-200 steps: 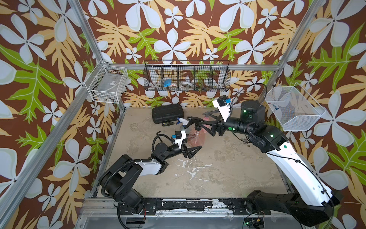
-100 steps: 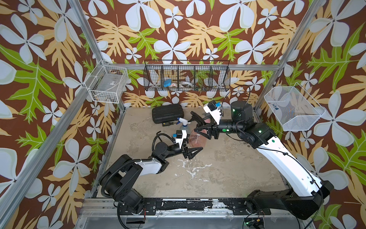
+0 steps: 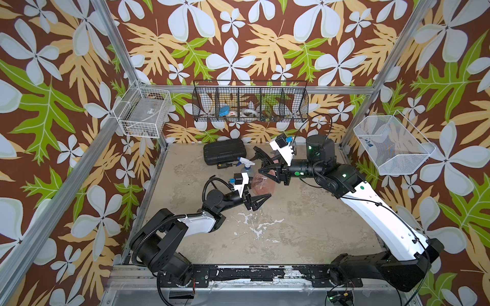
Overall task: Attach spray nozzles to spray bottles
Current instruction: Screw the spray nozzle on the spray bottle.
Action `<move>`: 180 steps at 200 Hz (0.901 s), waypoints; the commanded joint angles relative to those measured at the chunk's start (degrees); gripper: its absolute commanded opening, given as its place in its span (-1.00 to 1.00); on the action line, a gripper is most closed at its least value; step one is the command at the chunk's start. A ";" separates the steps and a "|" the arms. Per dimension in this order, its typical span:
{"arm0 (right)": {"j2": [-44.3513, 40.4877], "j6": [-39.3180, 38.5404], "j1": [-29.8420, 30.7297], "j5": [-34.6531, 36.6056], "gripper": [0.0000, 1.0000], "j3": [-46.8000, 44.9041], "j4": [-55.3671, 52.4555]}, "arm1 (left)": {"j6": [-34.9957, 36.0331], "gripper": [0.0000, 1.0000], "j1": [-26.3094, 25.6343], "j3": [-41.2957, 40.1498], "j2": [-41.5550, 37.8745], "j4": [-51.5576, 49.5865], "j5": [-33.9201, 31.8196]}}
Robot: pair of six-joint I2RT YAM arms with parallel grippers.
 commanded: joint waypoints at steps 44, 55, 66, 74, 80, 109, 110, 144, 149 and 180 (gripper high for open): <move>0.15 0.47 1.80 3.07 -0.36 0.98 0.11 | 4.90 0.15 0.12 -0.69 -2.05 0.66 -5.54; 0.09 0.32 2.21 4.22 -0.42 1.09 0.01 | 4.56 0.15 0.06 -0.61 -1.99 0.89 -5.52; -0.02 0.15 2.96 6.04 -0.54 1.09 -0.15 | 4.21 0.15 0.06 -0.61 -1.99 1.32 -5.80; 0.02 0.07 3.74 8.17 -0.65 1.01 -0.11 | 3.87 0.14 0.06 -0.53 -2.03 1.60 -6.26; 0.02 0.14 4.51 10.03 -0.71 0.94 -0.17 | 3.75 0.14 0.06 -0.52 -2.15 1.84 -6.99; 0.95 5.23 6.76 18.27 -1.00 -0.79 1.83 | 4.62 0.14 -0.03 -0.35 -2.76 2.00 -13.12; 0.98 5.46 6.80 18.61 -1.00 -0.82 1.84 | 4.71 0.14 -0.03 -0.30 -2.77 2.02 -13.36; 1.98 16.68 12.55 40.71 -1.00 -1.13 1.27 | 9.55 0.15 -1.59 -0.76 -3.78 1.61 -27.12; 2.20 18.89 13.55 43.89 -1.00 -1.00 0.96 | 10.54 0.15 -2.13 -0.70 -3.80 1.60 -29.35; 2.96 31.02 18.33 59.74 -1.00 -1.59 -0.17 | 14.18 0.15 -5.50 -0.26 -3.33 2.23 -41.01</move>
